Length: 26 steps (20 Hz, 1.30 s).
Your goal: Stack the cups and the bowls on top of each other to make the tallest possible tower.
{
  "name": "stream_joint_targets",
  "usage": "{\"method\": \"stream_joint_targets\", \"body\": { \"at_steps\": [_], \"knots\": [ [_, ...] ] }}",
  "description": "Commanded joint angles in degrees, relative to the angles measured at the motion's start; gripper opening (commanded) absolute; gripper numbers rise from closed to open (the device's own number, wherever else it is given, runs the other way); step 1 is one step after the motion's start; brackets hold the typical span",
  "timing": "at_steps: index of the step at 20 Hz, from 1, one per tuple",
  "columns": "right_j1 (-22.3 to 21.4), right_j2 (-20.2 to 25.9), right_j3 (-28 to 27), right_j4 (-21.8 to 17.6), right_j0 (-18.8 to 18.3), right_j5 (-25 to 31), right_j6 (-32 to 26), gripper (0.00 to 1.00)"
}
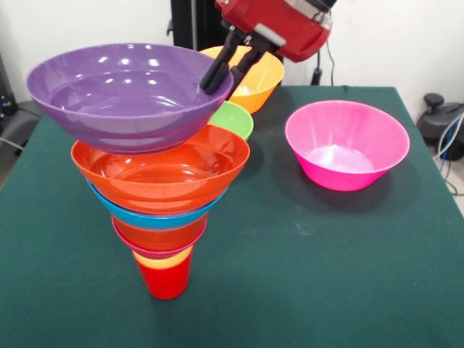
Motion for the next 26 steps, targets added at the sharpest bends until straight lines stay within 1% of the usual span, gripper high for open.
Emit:
{"method": "stream_joint_targets", "body": {
  "at_steps": [1,4,6,11,26],
  "knots": [
    [3.4,1.7,3.0,-4.9,0.7,-3.7,5.4,0.0],
    [3.1,2.0,3.5,-4.7,0.7,-3.6,4.9,0.0],
    [3.1,2.3,4.2,-3.8,0.6,-4.0,6.1,0.0],
    [3.7,2.5,3.3,-3.2,0.8,-2.6,5.5,0.0],
    [2.4,1.5,4.5,-2.5,1.9,0.0,5.6,0.0]
  ]
}}
